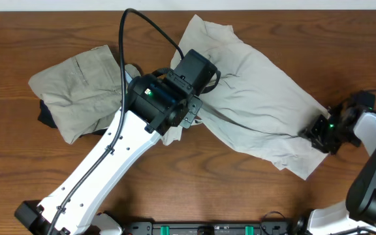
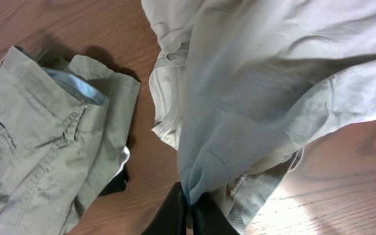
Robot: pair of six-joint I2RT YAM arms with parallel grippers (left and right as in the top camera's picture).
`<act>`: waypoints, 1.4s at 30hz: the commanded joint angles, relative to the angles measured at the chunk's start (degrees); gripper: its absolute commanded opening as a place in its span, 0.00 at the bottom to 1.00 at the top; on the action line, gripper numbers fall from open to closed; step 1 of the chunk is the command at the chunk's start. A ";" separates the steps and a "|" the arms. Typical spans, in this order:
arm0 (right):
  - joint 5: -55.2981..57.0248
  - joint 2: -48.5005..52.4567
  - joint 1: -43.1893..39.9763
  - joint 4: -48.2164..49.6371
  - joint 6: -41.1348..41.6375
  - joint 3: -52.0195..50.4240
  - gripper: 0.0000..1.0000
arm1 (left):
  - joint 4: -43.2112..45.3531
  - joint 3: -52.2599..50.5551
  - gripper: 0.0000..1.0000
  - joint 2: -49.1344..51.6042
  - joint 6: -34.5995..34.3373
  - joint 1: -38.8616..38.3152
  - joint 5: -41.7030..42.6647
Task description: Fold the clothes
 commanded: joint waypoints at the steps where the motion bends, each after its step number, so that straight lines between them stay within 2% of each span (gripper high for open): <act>1: 1.20 -3.98 -2.21 -2.82 -4.52 0.81 0.35 | -0.17 0.83 0.06 -0.33 0.39 0.09 -1.29; 2: 1.25 -5.01 -2.64 -4.13 -5.11 0.85 0.31 | -0.17 0.83 0.06 -0.33 0.37 0.11 -1.29; 4: 1.25 -6.62 -2.97 -6.27 -5.18 0.85 0.32 | -0.17 0.83 0.06 -0.33 0.37 0.09 -1.29; 9: 1.31 -7.98 -2.16 -8.94 -5.18 0.70 0.44 | -0.15 0.83 0.06 -0.33 0.37 0.11 -1.29; 15: 2.58 -7.89 0.50 -1.75 -3.91 -3.58 0.48 | -0.17 0.83 0.06 -0.33 0.37 0.09 -1.29; 19: 3.21 -7.89 0.48 3.65 -2.75 -6.54 0.30 | -0.35 0.83 0.06 -0.33 0.37 0.09 -1.29; 20: 2.67 -7.89 0.48 4.00 -2.78 -6.60 0.22 | -0.39 0.83 0.06 -0.33 0.37 0.09 -1.29; 24: -5.05 -8.68 0.20 3.58 -4.13 -5.84 0.02 | -0.39 0.85 0.06 -0.39 0.55 0.11 -1.75; 27: -8.76 -11.23 -0.81 1.95 -4.79 -3.50 0.01 | -0.42 0.85 0.06 -0.79 0.55 0.11 -2.75; 36: -8.63 -25.29 -3.98 -2.05 -5.38 6.29 0.01 | -1.99 7.30 0.06 -2.82 0.55 2.40 -5.31; 42: -2.75 -31.54 -9.88 -2.19 -3.19 11.76 0.01 | -3.32 13.57 0.06 -4.48 1.86 6.58 -11.15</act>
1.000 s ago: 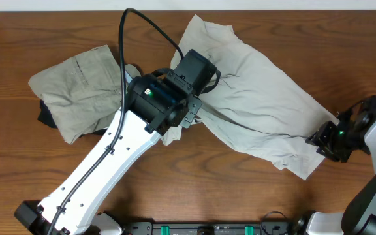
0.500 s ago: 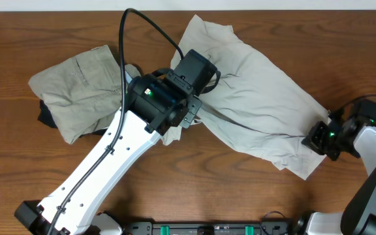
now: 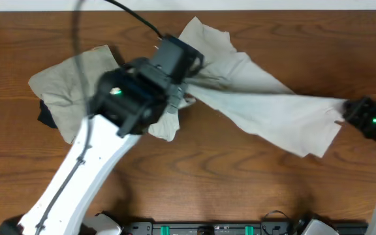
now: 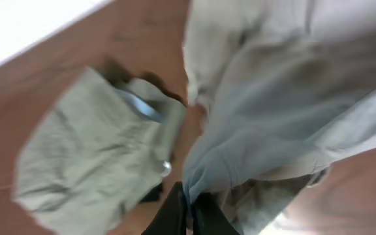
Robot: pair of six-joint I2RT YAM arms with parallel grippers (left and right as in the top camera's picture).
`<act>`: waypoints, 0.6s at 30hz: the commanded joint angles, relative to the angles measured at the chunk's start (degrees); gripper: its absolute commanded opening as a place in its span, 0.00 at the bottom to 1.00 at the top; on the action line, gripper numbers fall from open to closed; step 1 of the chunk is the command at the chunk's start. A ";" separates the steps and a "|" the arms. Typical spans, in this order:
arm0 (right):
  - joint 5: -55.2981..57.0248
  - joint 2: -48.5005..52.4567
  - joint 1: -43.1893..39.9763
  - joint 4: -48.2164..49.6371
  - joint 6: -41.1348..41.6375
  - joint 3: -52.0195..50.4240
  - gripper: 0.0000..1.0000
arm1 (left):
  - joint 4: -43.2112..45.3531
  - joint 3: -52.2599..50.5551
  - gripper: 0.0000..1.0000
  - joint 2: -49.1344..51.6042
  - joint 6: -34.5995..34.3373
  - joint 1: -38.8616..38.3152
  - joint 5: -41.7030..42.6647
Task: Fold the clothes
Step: 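Lift the shirt with both grippers and stretch it left to right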
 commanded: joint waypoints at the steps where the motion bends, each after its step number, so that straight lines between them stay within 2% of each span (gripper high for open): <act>1: 2.93 -1.55 -4.02 -0.83 0.90 2.93 0.01 | -0.68 3.82 0.06 -2.71 1.03 3.02 -5.99; 7: 2.93 -1.16 -6.05 -3.52 1.29 3.58 0.01 | -1.27 4.83 0.06 -4.26 1.25 7.87 -6.10; 18: 2.89 -0.63 -5.95 -7.34 1.29 3.56 0.01 | -1.22 4.83 0.06 -4.31 1.22 8.35 -2.60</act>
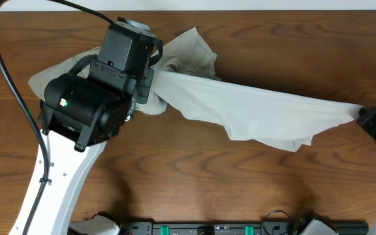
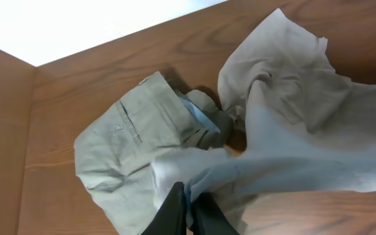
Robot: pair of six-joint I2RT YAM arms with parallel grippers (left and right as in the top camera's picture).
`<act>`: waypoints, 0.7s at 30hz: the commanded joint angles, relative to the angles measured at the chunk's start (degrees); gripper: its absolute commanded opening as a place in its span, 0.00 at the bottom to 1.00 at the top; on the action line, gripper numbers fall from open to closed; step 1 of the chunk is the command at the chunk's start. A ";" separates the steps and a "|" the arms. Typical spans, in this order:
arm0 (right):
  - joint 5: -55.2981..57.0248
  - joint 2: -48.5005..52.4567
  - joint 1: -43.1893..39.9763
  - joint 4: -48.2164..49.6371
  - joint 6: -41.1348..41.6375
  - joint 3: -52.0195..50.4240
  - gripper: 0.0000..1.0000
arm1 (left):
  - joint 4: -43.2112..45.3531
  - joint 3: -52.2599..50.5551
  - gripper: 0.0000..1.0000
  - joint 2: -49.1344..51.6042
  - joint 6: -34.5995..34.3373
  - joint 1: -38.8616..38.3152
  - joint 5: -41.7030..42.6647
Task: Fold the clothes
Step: 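Lift the shirt with both grippers and stretch it left to right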
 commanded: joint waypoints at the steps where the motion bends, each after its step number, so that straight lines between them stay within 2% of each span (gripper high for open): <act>1: 1.55 0.83 -0.42 -0.87 0.39 0.63 0.01 | -0.11 1.18 0.06 -0.42 0.13 0.70 1.53; 6: 0.81 3.89 2.14 -2.01 0.33 0.35 0.01 | -0.04 1.14 0.06 1.60 0.11 0.70 10.47; 16: 0.76 17.49 6.80 0.42 0.22 -0.39 0.01 | -0.31 -1.09 0.06 10.71 0.11 0.70 16.28; 18: 0.57 19.45 7.37 1.20 0.20 -0.39 0.02 | -0.31 -1.09 0.06 12.98 0.13 0.66 16.79; 21: 0.55 21.81 8.20 2.45 -0.22 -0.39 0.10 | -0.31 -1.09 0.06 15.85 0.11 0.61 16.79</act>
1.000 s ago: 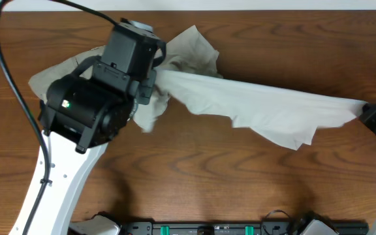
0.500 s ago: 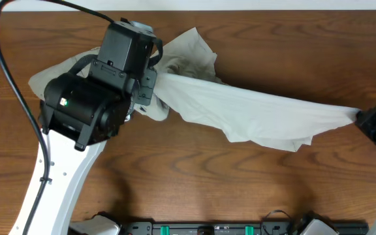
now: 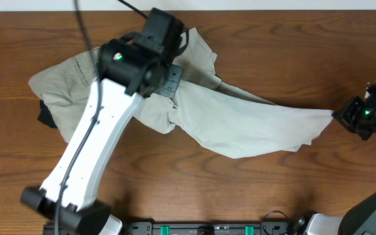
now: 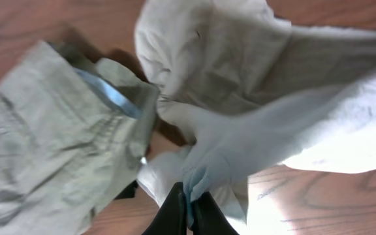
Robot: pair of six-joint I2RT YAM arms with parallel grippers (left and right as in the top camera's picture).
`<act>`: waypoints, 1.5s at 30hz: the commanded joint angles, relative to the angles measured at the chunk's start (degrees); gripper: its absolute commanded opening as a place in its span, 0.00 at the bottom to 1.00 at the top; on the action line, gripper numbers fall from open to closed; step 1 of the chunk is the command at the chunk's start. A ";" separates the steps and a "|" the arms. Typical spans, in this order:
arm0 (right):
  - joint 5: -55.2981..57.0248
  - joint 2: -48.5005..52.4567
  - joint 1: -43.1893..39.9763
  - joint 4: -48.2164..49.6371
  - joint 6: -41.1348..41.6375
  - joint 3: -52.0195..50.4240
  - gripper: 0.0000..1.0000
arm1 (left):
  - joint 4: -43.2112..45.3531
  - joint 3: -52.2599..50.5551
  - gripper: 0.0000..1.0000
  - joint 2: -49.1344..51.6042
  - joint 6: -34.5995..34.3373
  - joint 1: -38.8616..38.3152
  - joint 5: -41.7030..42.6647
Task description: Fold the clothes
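Observation:
A pale beige garment [image 3: 253, 124] stretches across the table from the back centre to the right. My left gripper [image 3: 170, 81] is shut on its left end, with the pinched cloth [image 4: 204, 176] bunched between the black fingers [image 4: 173, 212]. At the far right, my right gripper [image 3: 346, 117] is shut on the garment's right tip. The rest of the garment [image 4: 260, 85] spreads out beyond the left fingers. Folded khaki trousers [image 3: 67, 81] lie at the left, close beside the left gripper, and they show again [image 4: 44, 143] in the left wrist view.
A dark item [image 3: 44, 116] pokes out from under the folded trousers at the left. The wooden table [image 3: 194, 189] shows bare wood in front of the garment. My left arm [image 3: 90, 150] crosses the left half of the table. The table's back edge [image 3: 273, 9] is near.
My left gripper has moved right and towards the back, lower over the table. The right gripper has come in to the left. The garment, taut before, now sags and spreads on the wood.
The pale garment first lay crumpled at centre right, with both grippers shut on its ends. Then it was drawn out between them, the left end near the folded trousers. Then it hung taut and raised. Now it rests lower, spread between the two grippers.

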 commanded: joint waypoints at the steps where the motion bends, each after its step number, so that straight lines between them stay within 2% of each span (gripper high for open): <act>1: -0.26 1.68 1.70 0.76 -0.85 -0.15 0.14 | -0.15 -0.37 0.06 2.69 0.00 0.26 1.36; 4: 0.20 2.27 2.21 0.39 -1.97 -0.20 0.27 | -0.11 -0.37 0.06 3.96 0.61 0.26 1.31; 6: 2.23 2.29 2.19 -0.13 -2.05 -0.57 0.31 | -0.04 -0.37 0.06 4.09 0.61 0.26 1.25; 13: 6.45 2.29 2.19 0.20 -2.05 -5.03 0.34 | -0.20 -0.35 0.06 3.96 0.59 0.26 0.50; 20: 3.37 2.29 2.19 15.19 -0.52 -16.17 0.33 | -0.15 -0.35 0.06 3.96 0.59 0.26 0.50; 25: -0.57 2.29 2.21 22.14 -0.52 -19.61 0.37 | -0.15 -0.35 0.06 3.96 0.59 0.26 0.50; 41: -3.06 2.29 2.21 27.56 0.15 -23.37 0.33 | -0.17 -0.35 0.06 3.96 0.59 0.26 0.52; 45: -4.79 2.29 2.19 28.15 0.20 -23.37 0.18 | -0.20 -0.35 0.06 3.96 0.59 0.26 0.52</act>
